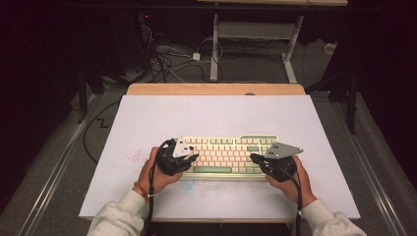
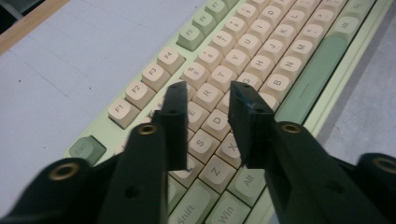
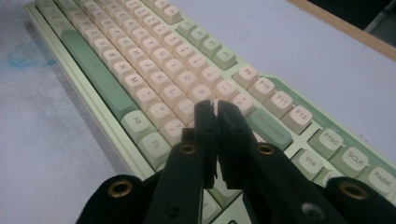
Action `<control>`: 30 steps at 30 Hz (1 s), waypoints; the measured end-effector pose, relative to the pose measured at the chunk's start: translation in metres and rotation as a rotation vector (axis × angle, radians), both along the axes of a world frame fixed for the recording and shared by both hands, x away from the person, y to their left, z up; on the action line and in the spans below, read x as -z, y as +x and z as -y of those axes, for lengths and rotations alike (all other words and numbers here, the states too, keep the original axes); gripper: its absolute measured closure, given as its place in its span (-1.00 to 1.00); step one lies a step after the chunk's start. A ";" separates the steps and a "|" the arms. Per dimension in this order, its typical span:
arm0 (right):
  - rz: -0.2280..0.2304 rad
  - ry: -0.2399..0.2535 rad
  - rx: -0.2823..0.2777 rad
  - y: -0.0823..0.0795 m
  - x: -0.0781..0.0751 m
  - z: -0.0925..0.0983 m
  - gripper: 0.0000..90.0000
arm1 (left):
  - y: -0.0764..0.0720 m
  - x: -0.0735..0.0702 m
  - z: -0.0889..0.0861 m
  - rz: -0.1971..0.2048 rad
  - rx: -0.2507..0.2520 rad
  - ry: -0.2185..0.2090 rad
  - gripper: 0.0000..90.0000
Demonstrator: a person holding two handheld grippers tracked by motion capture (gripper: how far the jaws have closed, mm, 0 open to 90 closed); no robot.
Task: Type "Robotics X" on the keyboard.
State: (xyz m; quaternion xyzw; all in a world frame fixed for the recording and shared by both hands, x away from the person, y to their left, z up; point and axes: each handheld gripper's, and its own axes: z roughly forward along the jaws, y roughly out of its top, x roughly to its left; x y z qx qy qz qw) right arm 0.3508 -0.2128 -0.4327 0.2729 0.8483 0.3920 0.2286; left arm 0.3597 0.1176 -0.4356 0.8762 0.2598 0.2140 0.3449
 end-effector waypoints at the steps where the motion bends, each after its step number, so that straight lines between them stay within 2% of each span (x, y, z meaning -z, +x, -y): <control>1: 0.003 0.003 0.001 0.000 -0.001 0.000 0.93 | 0.000 0.000 0.000 0.006 -0.008 -0.003 0.33; 6: 0.008 0.006 0.001 -0.001 -0.002 0.000 0.82 | -0.002 0.000 0.000 0.028 -0.019 -0.014 0.05; 9: 0.011 0.009 0.003 -0.002 -0.001 -0.001 0.67 | -0.004 0.001 0.001 0.046 -0.021 -0.013 -0.10; 13: 0.016 0.005 0.011 -0.002 0.000 -0.002 0.47 | -0.005 0.002 0.002 0.047 -0.006 -0.002 -0.13; 15: 0.014 0.003 0.018 -0.002 0.000 -0.003 0.35 | -0.006 0.003 0.003 0.062 -0.012 0.005 -0.21; 20: 0.033 0.009 0.030 -0.002 0.001 -0.004 0.03 | -0.006 0.004 0.004 0.065 -0.026 -0.007 -0.43; 25: 0.052 0.007 0.053 -0.002 0.002 -0.006 -0.25 | -0.007 0.005 0.004 0.071 -0.027 -0.012 -0.54; 27: 0.064 0.009 0.065 -0.002 0.002 -0.005 -0.35 | -0.007 0.005 0.005 0.092 -0.026 -0.006 -0.57; 30: 0.076 0.019 0.079 -0.001 0.002 -0.005 -0.43 | -0.009 0.004 0.005 0.101 -0.020 0.000 -0.62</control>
